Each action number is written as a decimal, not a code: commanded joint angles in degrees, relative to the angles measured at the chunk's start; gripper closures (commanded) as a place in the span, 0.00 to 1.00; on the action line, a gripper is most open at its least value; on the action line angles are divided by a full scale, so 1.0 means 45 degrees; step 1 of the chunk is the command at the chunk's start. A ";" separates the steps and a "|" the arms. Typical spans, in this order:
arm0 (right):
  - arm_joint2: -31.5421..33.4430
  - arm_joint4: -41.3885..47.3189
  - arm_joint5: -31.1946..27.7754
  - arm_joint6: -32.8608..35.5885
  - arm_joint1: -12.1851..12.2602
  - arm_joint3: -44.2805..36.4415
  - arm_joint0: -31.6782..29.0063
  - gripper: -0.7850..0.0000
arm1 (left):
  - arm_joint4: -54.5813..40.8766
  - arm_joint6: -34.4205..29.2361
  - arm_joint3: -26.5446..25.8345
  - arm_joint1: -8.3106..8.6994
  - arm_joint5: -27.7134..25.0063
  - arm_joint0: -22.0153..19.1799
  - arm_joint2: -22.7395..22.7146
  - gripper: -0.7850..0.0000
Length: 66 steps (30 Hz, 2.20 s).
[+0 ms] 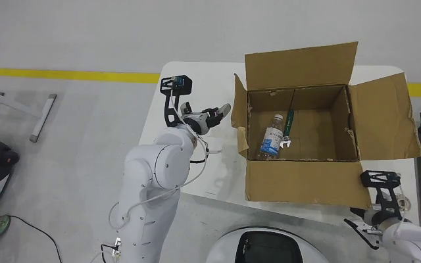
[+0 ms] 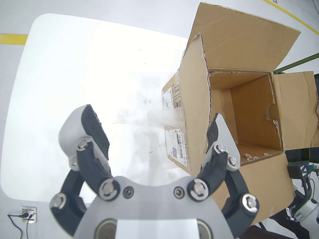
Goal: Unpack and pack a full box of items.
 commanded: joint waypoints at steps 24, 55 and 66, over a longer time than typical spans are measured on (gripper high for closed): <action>0.0044 -0.0028 0.0167 -0.0125 -0.0144 0.0000 -0.0352 0.52 | 0.0000 0.0000 0.0000 0.0000 0.0000 0.0000 0.0000 0.00; 0.0145 -0.0163 0.0808 0.0859 -0.0320 0.0036 -0.0077 0.52 | 0.0000 0.0000 0.0000 0.0000 0.0000 0.0000 0.0000 0.00; -0.0371 -0.0852 0.0822 0.1316 -0.0337 0.0452 0.0643 0.51 | 0.0000 0.0000 0.0000 0.0000 0.0000 0.0000 0.0000 0.00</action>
